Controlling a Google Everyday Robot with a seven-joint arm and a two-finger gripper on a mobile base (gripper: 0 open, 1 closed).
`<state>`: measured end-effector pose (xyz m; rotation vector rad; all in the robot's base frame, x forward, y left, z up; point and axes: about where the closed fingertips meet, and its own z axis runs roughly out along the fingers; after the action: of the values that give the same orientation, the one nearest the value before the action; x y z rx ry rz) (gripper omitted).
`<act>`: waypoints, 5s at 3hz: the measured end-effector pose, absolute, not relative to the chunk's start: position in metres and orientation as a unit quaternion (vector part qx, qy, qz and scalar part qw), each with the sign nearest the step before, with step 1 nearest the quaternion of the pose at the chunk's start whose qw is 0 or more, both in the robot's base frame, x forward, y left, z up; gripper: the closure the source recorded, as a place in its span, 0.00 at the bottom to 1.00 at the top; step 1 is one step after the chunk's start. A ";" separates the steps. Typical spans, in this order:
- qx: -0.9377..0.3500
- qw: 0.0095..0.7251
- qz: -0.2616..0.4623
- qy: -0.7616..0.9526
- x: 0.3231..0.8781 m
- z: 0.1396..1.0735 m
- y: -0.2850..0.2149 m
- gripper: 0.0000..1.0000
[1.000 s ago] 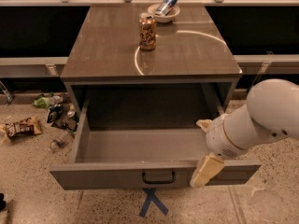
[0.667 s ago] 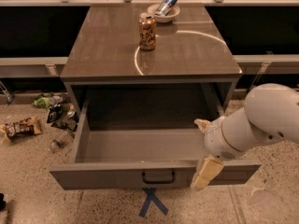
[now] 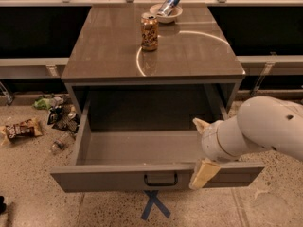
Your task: Close top drawer
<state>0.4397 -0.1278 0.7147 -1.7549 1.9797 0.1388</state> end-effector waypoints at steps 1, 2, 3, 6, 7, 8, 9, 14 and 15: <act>-0.644 0.261 -0.001 0.719 0.456 0.709 -0.130 0.00; -0.646 0.270 -0.041 0.713 0.467 0.707 -0.132 0.01; -0.647 0.277 -0.066 0.707 0.475 0.705 -0.133 0.19; -0.648 0.278 -0.099 0.702 0.488 0.710 -0.136 0.95; -0.637 0.286 -0.118 0.706 0.497 0.729 -0.140 0.83; -0.631 0.270 -0.091 0.722 0.505 0.728 -0.142 0.84; -0.626 0.230 -0.033 0.744 0.492 0.703 -0.135 1.00; -0.646 0.283 -0.083 0.704 0.503 0.662 -0.124 1.00; -0.658 0.306 -0.112 0.679 0.519 0.661 -0.129 1.00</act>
Offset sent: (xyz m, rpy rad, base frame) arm 0.0418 -0.0086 -0.0118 -0.1548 -0.2451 -0.0415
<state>0.5192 -0.1294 0.6611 -1.7417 1.7966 -0.2956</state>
